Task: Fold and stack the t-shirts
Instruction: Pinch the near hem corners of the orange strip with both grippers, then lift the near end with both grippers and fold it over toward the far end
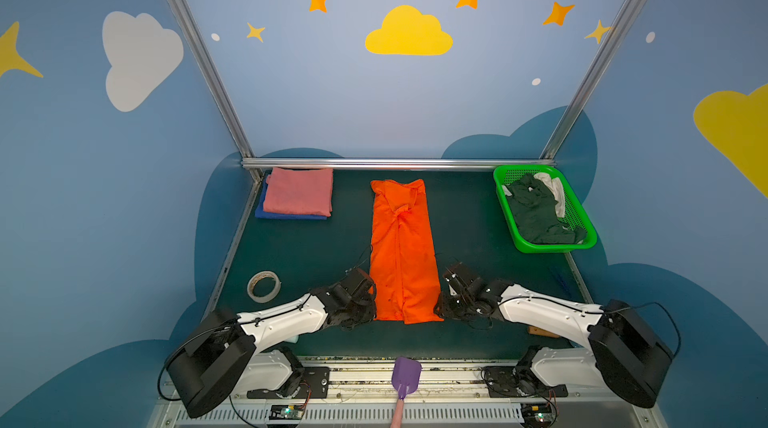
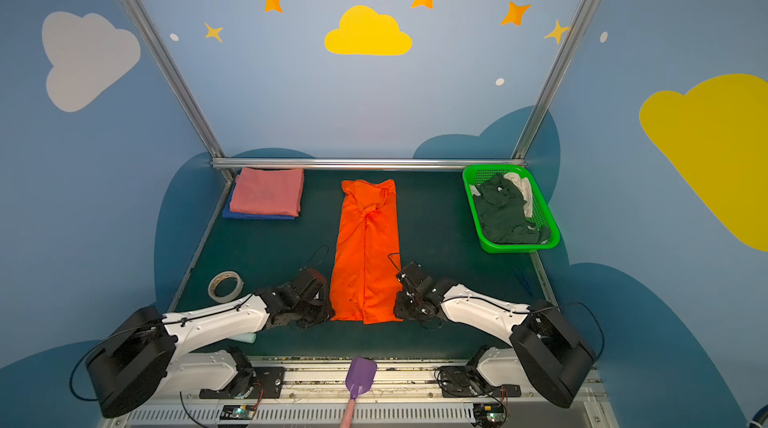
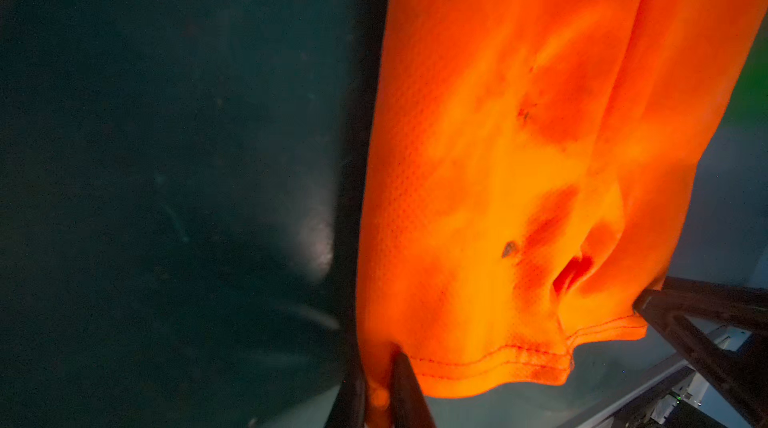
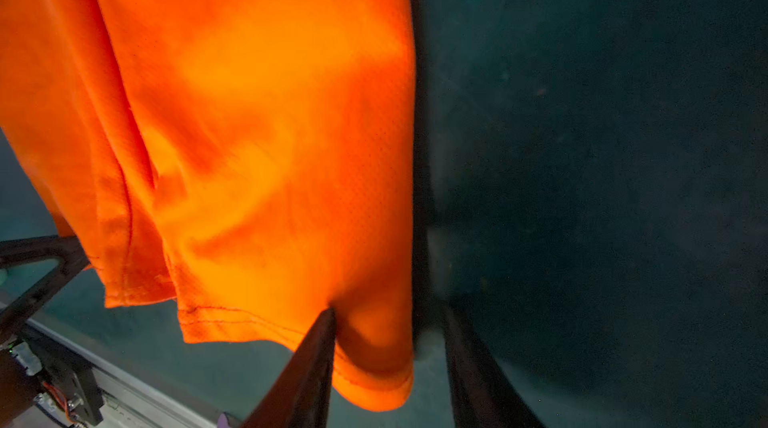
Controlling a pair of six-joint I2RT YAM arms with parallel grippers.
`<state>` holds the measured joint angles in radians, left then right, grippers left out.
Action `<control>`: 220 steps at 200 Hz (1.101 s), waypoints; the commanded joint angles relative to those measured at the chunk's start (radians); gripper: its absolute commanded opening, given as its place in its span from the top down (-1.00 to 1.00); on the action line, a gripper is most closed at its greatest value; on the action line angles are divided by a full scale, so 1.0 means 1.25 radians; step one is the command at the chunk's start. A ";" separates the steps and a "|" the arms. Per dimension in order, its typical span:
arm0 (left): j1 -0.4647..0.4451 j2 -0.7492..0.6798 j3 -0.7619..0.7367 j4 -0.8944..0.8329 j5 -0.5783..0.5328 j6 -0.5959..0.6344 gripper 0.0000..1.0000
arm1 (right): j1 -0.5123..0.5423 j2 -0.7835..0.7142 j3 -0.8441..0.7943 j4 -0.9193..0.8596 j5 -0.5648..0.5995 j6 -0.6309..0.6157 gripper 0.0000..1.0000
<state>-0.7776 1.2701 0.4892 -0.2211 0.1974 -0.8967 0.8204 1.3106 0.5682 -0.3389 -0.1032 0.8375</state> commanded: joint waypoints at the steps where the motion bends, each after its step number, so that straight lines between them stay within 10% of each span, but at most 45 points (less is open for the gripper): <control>1: -0.005 -0.004 -0.010 -0.015 -0.004 -0.002 0.75 | 0.002 0.018 -0.025 0.015 -0.028 0.017 0.28; 85: -0.012 -0.019 0.006 -0.032 -0.010 -0.009 0.90 | 0.010 -0.007 -0.014 -0.013 -0.030 0.018 1.00; 220: -0.009 -0.020 0.197 -0.185 -0.115 0.051 0.91 | -0.060 -0.036 0.168 -0.136 -0.003 -0.061 1.00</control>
<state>-0.7929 1.2129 0.6674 -0.3576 0.1341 -0.8654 0.7792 1.2510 0.7227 -0.4633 -0.1127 0.8135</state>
